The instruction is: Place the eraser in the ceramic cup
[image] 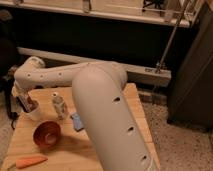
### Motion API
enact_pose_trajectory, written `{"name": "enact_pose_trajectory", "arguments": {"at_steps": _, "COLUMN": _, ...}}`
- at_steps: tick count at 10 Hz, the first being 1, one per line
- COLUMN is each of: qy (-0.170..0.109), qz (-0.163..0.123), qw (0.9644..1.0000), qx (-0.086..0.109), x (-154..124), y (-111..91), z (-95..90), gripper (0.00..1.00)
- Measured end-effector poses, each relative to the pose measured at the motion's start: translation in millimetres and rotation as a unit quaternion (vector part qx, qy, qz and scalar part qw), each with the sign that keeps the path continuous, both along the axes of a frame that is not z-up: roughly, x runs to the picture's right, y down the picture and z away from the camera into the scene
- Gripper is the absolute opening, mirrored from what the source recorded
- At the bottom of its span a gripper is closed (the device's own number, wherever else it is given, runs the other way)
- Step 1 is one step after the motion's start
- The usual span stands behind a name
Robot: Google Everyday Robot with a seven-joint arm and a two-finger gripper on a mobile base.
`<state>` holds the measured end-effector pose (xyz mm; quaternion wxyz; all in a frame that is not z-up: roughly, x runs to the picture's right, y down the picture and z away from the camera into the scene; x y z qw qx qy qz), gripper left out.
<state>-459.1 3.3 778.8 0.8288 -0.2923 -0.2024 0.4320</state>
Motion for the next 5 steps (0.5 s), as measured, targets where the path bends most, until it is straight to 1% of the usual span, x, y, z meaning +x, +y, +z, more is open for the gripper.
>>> {"name": "enact_pose_trajectory", "arguments": {"at_steps": 1, "qy": 0.001, "qz": 0.001, "qw": 1.0, "qx": 0.005, "x": 2.8, "y": -2.3, "z": 2.9, "gripper": 0.73}}
{"name": "enact_pose_trajectory", "arguments": {"at_steps": 2, "qy": 0.002, "qz": 0.003, "qw": 1.0, "qx": 0.008, "x": 6.1, "y": -4.6, "z": 5.6, "gripper": 0.78}}
{"name": "enact_pose_trajectory", "arguments": {"at_steps": 3, "qy": 0.003, "qz": 0.005, "qw": 0.9999, "qx": 0.013, "x": 10.2, "y": -6.2, "z": 9.0, "gripper": 0.8}}
{"name": "enact_pose_trajectory", "arguments": {"at_steps": 5, "qy": 0.0, "qz": 0.008, "qw": 0.9998, "qx": 0.016, "x": 16.9, "y": -5.2, "z": 12.3, "gripper": 0.8}}
